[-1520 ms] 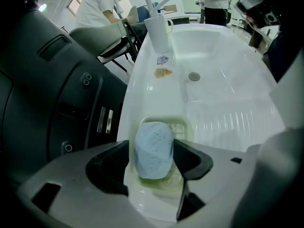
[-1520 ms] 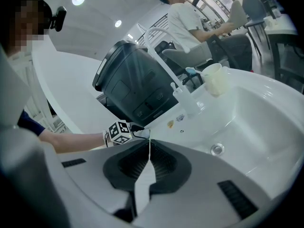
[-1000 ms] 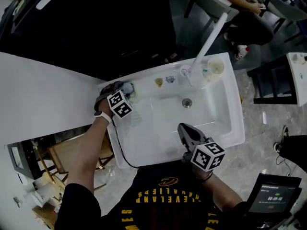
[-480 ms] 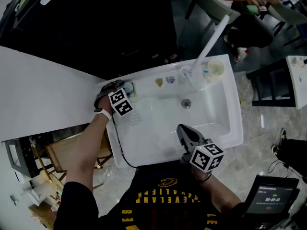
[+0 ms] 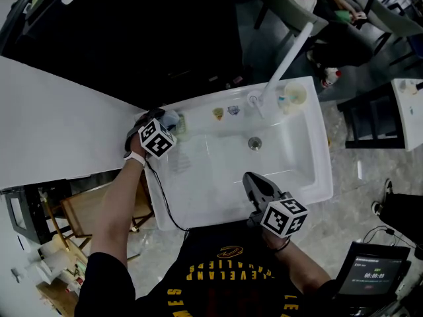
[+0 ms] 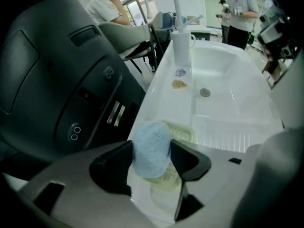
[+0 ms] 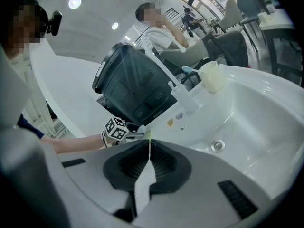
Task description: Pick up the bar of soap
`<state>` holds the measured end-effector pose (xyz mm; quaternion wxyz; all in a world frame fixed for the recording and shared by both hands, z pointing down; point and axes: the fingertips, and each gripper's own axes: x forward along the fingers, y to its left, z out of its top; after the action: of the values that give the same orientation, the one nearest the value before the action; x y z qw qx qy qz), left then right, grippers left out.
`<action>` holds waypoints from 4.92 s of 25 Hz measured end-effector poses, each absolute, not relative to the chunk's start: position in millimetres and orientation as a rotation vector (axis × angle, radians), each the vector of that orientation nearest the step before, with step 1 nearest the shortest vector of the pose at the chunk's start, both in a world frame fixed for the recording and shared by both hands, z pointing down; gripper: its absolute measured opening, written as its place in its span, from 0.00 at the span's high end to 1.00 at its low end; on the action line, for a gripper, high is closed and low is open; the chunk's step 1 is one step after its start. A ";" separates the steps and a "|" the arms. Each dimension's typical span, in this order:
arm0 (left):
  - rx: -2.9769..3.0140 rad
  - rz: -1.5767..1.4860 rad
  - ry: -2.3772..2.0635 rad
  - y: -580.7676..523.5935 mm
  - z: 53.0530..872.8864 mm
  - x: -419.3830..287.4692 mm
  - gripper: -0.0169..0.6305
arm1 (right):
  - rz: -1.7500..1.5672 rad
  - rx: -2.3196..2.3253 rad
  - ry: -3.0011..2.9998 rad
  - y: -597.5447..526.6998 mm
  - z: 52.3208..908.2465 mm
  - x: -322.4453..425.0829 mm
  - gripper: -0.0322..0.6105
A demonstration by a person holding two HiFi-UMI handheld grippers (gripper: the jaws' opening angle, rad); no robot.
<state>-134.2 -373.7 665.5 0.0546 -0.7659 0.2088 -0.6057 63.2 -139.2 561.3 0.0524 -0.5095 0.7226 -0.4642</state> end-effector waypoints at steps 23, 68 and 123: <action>-3.297 -0.436 1.206 -267.8 464.3 -89.3 0.56 | -1.321 -1.489 2.372 -158.5 544.9 49.6 0.92; -3.782 0.379 1.214 -162.2 443.4 -84.4 0.56 | -0.616 -1.492 2.882 -157.2 460.5 -3.8 0.92; -3.800 0.299 1.116 -159.3 443.9 -72.4 0.56 | -0.666 -1.491 2.859 -152.6 467.0 -5.0 0.92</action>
<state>-72.4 -159.3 443.9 -0.4034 -0.8755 0.2571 0.0688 -5.0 -152.6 467.0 -0.0753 -0.4515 0.8659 -0.2017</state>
